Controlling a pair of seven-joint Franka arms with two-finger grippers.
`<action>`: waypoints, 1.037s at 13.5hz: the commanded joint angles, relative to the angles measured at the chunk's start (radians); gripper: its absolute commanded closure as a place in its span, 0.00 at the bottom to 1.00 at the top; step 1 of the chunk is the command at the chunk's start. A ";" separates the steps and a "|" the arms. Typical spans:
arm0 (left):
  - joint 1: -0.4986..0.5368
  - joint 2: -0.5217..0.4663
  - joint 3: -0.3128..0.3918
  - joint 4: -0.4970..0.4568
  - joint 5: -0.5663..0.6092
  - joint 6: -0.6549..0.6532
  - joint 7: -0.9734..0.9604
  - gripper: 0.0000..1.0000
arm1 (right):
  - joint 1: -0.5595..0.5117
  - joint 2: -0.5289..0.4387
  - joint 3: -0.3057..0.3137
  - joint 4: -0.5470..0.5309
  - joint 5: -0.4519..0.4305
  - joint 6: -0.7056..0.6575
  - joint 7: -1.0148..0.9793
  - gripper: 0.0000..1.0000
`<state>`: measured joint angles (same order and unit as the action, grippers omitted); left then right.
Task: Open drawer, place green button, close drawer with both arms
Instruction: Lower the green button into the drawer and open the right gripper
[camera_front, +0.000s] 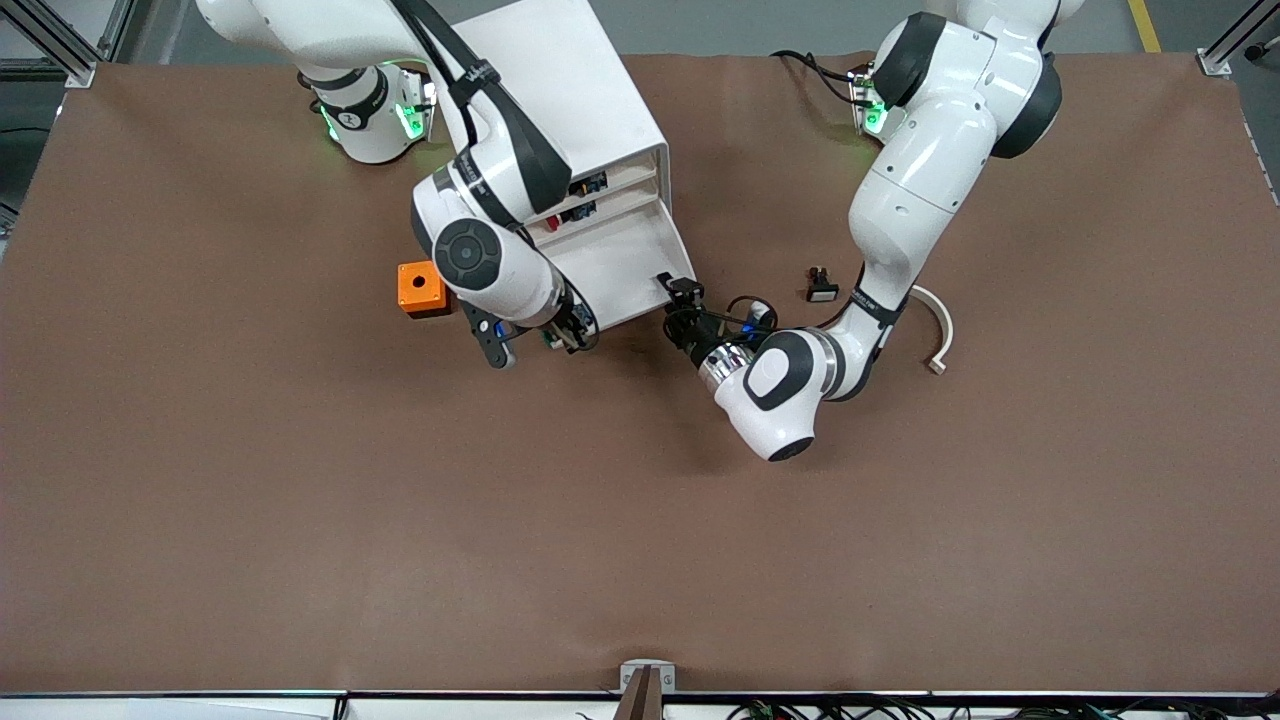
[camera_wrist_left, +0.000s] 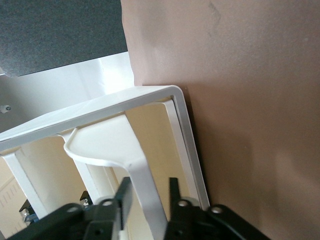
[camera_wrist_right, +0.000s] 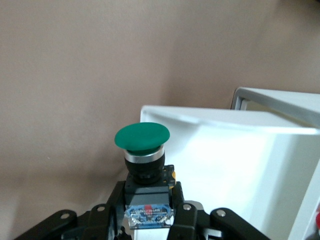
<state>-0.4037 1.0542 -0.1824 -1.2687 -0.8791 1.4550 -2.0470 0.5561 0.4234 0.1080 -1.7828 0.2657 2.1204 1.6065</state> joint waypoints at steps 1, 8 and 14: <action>0.006 0.006 0.000 0.015 -0.021 0.010 0.053 0.13 | 0.042 -0.049 -0.010 -0.058 0.020 0.047 0.084 0.98; 0.034 -0.028 0.000 0.069 -0.012 0.010 0.319 0.01 | 0.108 -0.049 -0.010 -0.167 0.020 0.231 0.147 0.55; -0.004 -0.109 0.101 0.118 0.054 0.063 0.747 0.01 | 0.062 -0.095 -0.043 -0.064 -0.028 0.060 0.110 0.00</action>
<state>-0.3742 0.9876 -0.1138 -1.1472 -0.8686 1.4802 -1.4018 0.6512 0.3799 0.0767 -1.8739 0.2594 2.2633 1.7395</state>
